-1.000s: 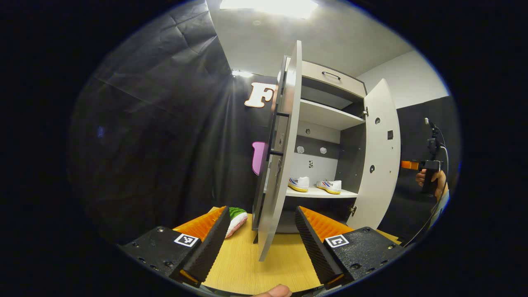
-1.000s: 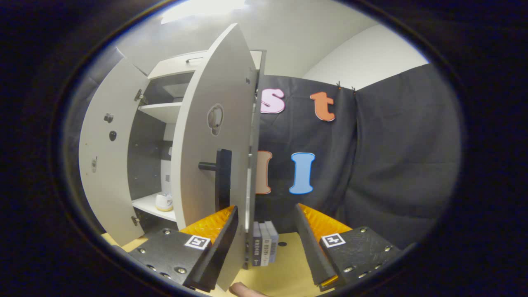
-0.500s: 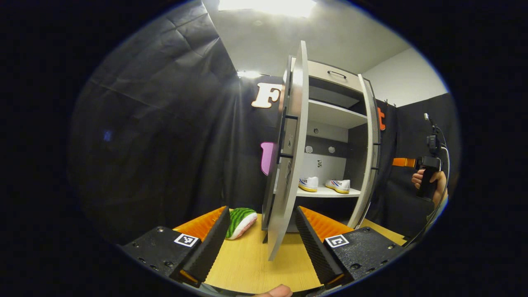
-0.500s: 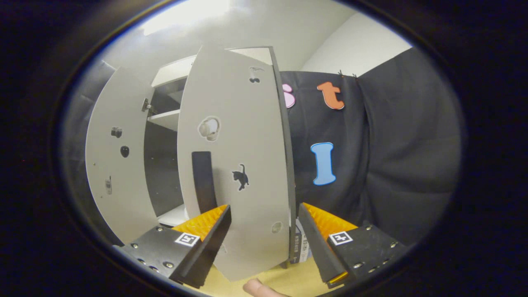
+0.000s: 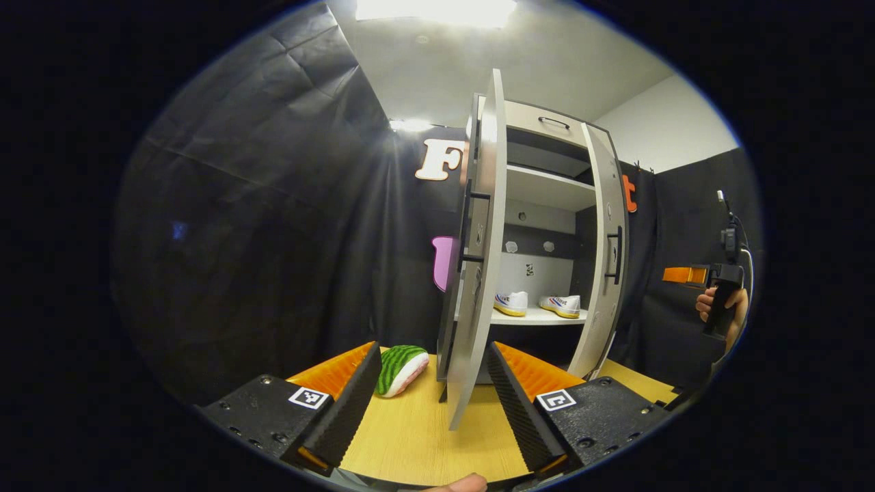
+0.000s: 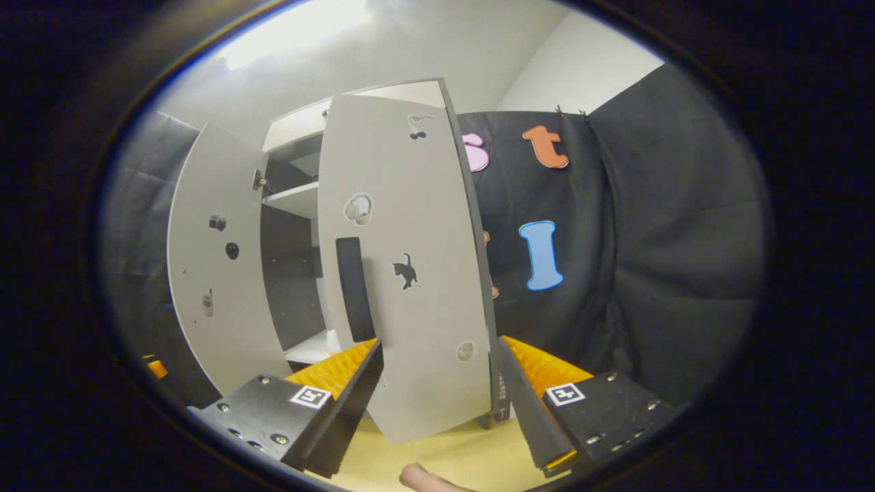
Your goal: Grab one shoe with the right hand and put it into the shoe cabinet, grab the other shoe with the left hand and put it into the shoe cabinet; then close the right door with the right hand and the left door with the left hand.
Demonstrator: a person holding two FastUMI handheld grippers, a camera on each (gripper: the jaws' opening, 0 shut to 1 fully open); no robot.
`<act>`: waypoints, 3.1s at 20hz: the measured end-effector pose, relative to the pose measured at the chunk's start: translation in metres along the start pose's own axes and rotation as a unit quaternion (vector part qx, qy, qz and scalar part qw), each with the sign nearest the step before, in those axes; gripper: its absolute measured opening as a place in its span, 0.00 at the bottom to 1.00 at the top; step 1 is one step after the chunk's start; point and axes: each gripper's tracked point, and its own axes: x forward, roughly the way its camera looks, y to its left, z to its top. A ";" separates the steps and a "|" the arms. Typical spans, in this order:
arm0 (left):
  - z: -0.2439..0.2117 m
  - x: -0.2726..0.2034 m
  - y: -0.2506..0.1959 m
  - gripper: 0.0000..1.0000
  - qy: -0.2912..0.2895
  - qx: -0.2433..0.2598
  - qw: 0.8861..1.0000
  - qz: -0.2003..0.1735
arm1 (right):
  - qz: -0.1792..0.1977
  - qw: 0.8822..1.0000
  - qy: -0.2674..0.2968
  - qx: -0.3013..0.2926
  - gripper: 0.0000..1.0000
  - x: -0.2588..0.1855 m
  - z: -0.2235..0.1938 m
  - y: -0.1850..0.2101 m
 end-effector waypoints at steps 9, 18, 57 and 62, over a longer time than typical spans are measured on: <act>0.028 0.029 0.037 0.94 -0.008 -0.004 1.000 0.023 | 0.013 0.999 -0.021 -0.042 0.98 -0.064 -0.023 0.040; 0.048 0.118 0.099 0.96 0.024 -0.009 0.998 0.049 | -0.009 0.999 -0.015 -0.043 0.98 -0.112 -0.067 0.062; 0.072 0.179 0.000 0.93 0.095 -0.006 0.991 -0.090 | -0.048 0.996 -0.039 -0.063 0.98 -0.136 -0.072 0.040; 0.073 0.152 0.006 0.94 0.082 -0.013 0.994 -0.066 | -0.052 0.996 -0.023 -0.068 0.98 -0.126 -0.078 0.042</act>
